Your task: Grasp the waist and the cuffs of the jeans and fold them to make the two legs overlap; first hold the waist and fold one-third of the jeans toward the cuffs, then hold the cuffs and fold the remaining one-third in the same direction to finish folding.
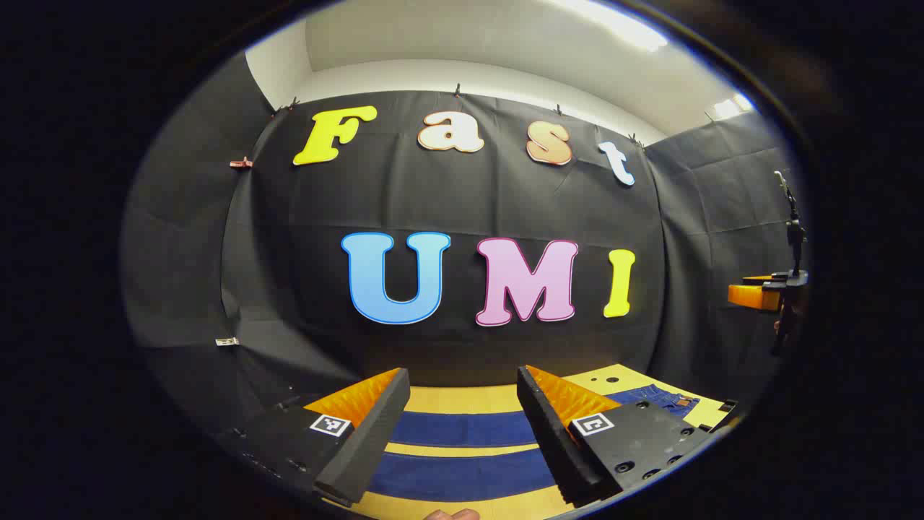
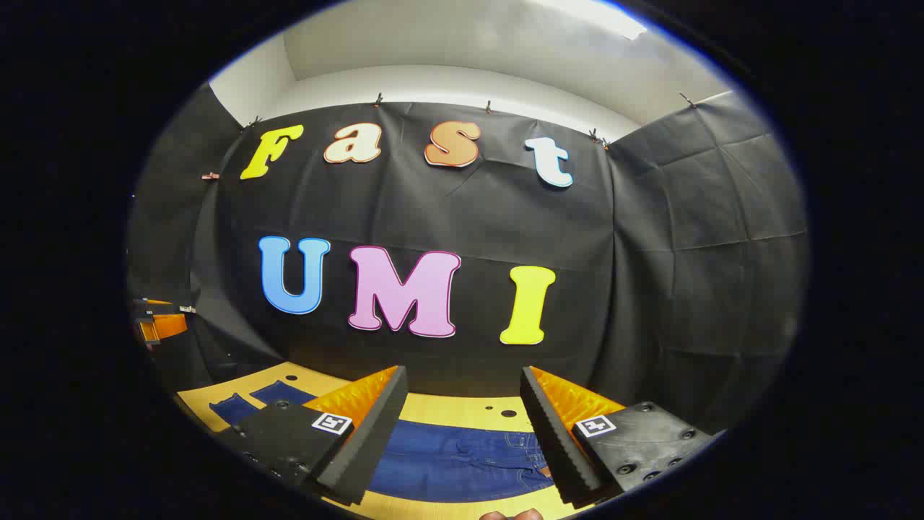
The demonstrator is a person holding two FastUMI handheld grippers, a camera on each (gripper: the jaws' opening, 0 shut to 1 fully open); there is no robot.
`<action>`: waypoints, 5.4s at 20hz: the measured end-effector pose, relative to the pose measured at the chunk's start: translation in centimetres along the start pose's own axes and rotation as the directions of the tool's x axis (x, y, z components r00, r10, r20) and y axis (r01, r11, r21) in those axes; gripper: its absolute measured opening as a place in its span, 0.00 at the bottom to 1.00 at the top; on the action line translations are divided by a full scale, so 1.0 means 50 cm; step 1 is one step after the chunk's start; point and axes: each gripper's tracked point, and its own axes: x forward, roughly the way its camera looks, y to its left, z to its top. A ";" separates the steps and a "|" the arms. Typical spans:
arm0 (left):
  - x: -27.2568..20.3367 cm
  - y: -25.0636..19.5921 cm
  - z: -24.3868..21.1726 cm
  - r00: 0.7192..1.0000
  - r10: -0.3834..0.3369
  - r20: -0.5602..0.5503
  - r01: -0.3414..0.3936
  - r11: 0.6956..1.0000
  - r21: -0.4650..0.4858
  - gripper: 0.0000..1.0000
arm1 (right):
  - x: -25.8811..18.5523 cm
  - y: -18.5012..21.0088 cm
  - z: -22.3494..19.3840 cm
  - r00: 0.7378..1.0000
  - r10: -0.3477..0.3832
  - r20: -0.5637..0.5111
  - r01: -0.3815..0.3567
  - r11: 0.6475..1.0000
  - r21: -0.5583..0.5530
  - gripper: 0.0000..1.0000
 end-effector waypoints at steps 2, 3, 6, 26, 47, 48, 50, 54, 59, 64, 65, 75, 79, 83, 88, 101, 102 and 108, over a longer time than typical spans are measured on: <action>0.005 0.001 -0.005 1.000 -0.009 -0.007 0.009 1.000 -0.024 0.95 | -0.007 -0.013 -0.008 1.000 -0.008 -0.014 0.008 1.000 -0.021 0.94; 0.008 0.000 -0.003 1.000 -0.017 -0.009 0.017 0.999 -0.037 0.95 | -0.008 -0.020 -0.010 1.000 -0.011 -0.023 0.010 0.999 -0.036 0.94; 0.022 0.011 -0.013 0.999 -0.022 -0.028 0.021 0.999 -0.035 0.96 | -0.012 -0.045 -0.020 0.999 -0.020 -0.049 0.015 0.996 -0.088 0.94; 0.046 0.072 -0.188 0.918 -0.245 -0.311 0.318 0.924 0.212 0.97 | 0.085 -0.016 -0.156 0.965 0.150 -0.213 -0.222 0.901 -0.373 0.96; 0.034 0.303 -0.748 0.203 -0.075 -0.976 0.874 0.464 0.146 0.97 | 0.073 -0.190 -0.895 0.028 0.101 -0.995 -0.891 0.454 0.021 0.97; 0.029 0.307 -0.759 0.179 -0.072 -0.981 0.886 0.445 0.129 0.97 | 0.077 -0.202 -0.907 0.012 0.086 -0.996 -0.892 0.451 0.028 0.97; 0.019 0.314 -0.776 0.116 -0.059 -0.991 0.914 0.397 0.084 0.97 | 0.099 -0.210 -0.923 -0.004 0.065 -0.998 -0.901 0.433 0.032 0.97; 0.004 0.329 -0.806 0.064 0.016 -0.998 0.927 0.369 0.065 0.95 | 0.091 -0.204 -0.947 -0.064 0.066 -0.996 -0.901 0.425 0.086 0.97; 0.010 0.337 -0.814 0.039 0.035 -0.999 0.921 0.386 0.049 0.91 | 0.089 -0.208 -0.948 -0.084 0.086 -0.993 -0.876 0.469 0.115 0.96; 0.042 0.355 -0.817 0.047 0.046 -0.998 0.908 0.414 0.062 0.94 | 0.090 -0.207 -0.947 -0.074 0.087 -0.993 -0.879 0.465 0.107 0.96; 0.041 0.354 -0.819 0.031 0.047 -0.998 0.907 0.419 0.048 0.94 | 0.089 -0.209 -0.947 -0.074 0.087 -0.993 -0.878 0.467 0.106 0.96; 0.045 0.352 -0.830 -0.057 -0.006 -0.998 0.859 0.510 -0.052 0.93 | 0.098 -0.208 -0.949 -0.102 0.050 -0.994 -0.839 0.532 0.112 0.95; 0.097 0.354 -0.836 -0.015 -0.023 -1.000 0.809 0.587 -0.026 0.54 | 0.155 -0.215 -0.948 -0.060 0.054 -0.997 -0.732 0.676 0.081 0.53; 0.111 0.346 -0.831 0.019 -0.078 -0.997 0.660 0.750 -0.046 0.06 | 0.156 -0.214 -0.950 -0.018 0.078 -0.997 -0.656 0.751 0.071 0.09; 0.128 0.351 -0.828 0.062 -0.119 -0.991 0.541 0.838 -0.067 0.05 | 0.153 -0.211 -0.935 0.046 0.082 -0.996 -0.574 0.818 0.041 0.06; 0.408 0.341 -0.637 0.345 -0.223 -0.912 0.306 0.945 -0.115 0.05 | 0.419 -0.181 -0.725 0.384 0.183 -0.905 -0.348 0.937 0.042 0.05; 0.447 0.349 -0.622 0.368 -0.211 -0.905 0.279 0.954 -0.108 0.05 | 0.452 -0.177 -0.722 0.405 0.168 -0.899 -0.332 0.943 0.027 0.05; 0.715 0.392 -0.717 0.465 -0.088 -0.881 0.052 0.996 -0.072 0.05 | 0.610 -0.161 -0.852 0.441 0.084 -0.893 -0.141 0.990 0.023 0.05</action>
